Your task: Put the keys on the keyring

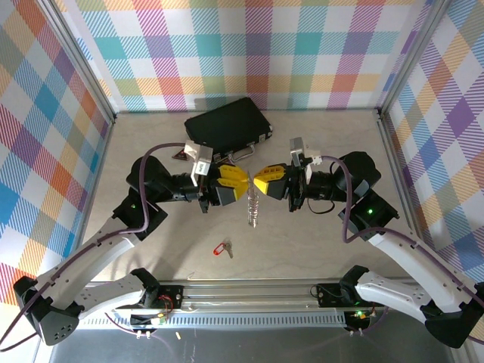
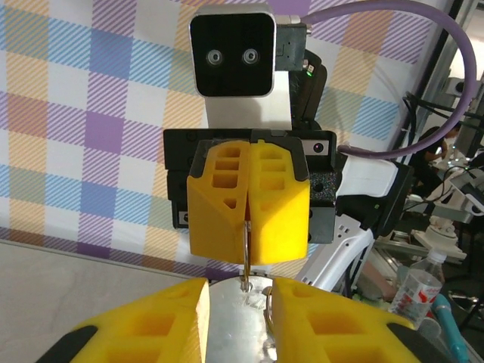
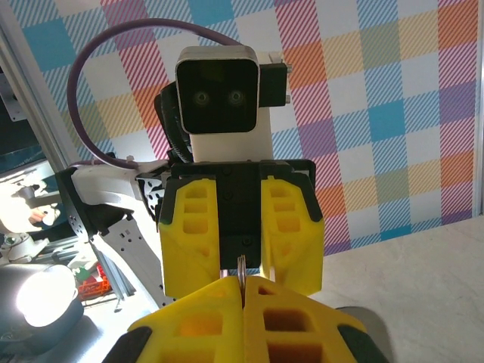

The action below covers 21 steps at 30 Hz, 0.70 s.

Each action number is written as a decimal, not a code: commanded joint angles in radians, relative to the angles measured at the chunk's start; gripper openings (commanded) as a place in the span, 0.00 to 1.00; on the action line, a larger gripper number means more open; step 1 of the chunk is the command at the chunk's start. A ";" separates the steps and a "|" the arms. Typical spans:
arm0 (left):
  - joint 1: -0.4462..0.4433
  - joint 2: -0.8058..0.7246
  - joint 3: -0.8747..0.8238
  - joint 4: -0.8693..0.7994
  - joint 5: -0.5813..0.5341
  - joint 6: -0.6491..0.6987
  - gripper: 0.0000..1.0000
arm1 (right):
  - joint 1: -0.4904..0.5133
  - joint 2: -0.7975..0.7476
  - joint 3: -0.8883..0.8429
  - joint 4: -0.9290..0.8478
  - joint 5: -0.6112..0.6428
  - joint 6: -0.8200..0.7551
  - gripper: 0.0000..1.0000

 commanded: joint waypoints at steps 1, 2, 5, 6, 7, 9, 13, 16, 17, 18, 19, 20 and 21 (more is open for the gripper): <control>-0.019 0.005 0.040 0.053 0.015 0.029 0.26 | 0.008 -0.008 -0.001 0.060 -0.029 0.014 0.00; -0.023 0.007 0.041 0.054 0.015 0.028 0.26 | 0.008 -0.008 -0.002 0.057 -0.028 0.014 0.00; -0.030 0.008 0.042 0.060 0.013 0.029 0.26 | 0.008 -0.010 -0.005 0.057 -0.030 0.012 0.00; -0.030 0.007 0.042 0.060 0.014 0.030 0.25 | 0.008 -0.010 -0.005 0.057 -0.031 0.012 0.00; -0.033 0.007 0.042 0.063 0.013 0.030 0.25 | 0.008 -0.010 -0.005 0.056 -0.033 0.011 0.00; -0.034 0.007 0.041 0.064 0.011 0.030 0.24 | 0.008 -0.011 -0.002 0.051 -0.036 0.008 0.00; -0.036 0.006 0.045 0.068 0.010 0.032 0.22 | 0.008 -0.008 -0.002 0.046 -0.041 0.004 0.00; -0.036 0.006 0.044 0.068 0.006 0.036 0.19 | 0.008 -0.008 0.001 0.046 -0.048 0.003 0.00; -0.036 0.006 0.043 0.067 0.006 0.037 0.18 | 0.009 -0.008 0.002 0.044 -0.050 0.003 0.00; -0.036 0.006 0.043 0.068 0.006 0.037 0.16 | 0.008 -0.006 0.003 0.044 -0.051 0.002 0.00; -0.036 0.006 0.044 0.068 0.006 0.038 0.14 | 0.008 -0.004 0.004 0.044 -0.054 0.002 0.00; -0.035 0.006 0.042 0.066 0.006 0.040 0.12 | 0.008 -0.004 0.004 0.046 -0.056 0.002 0.00; -0.036 0.007 0.041 0.066 0.005 0.041 0.10 | 0.008 -0.002 0.004 0.046 -0.057 0.003 0.00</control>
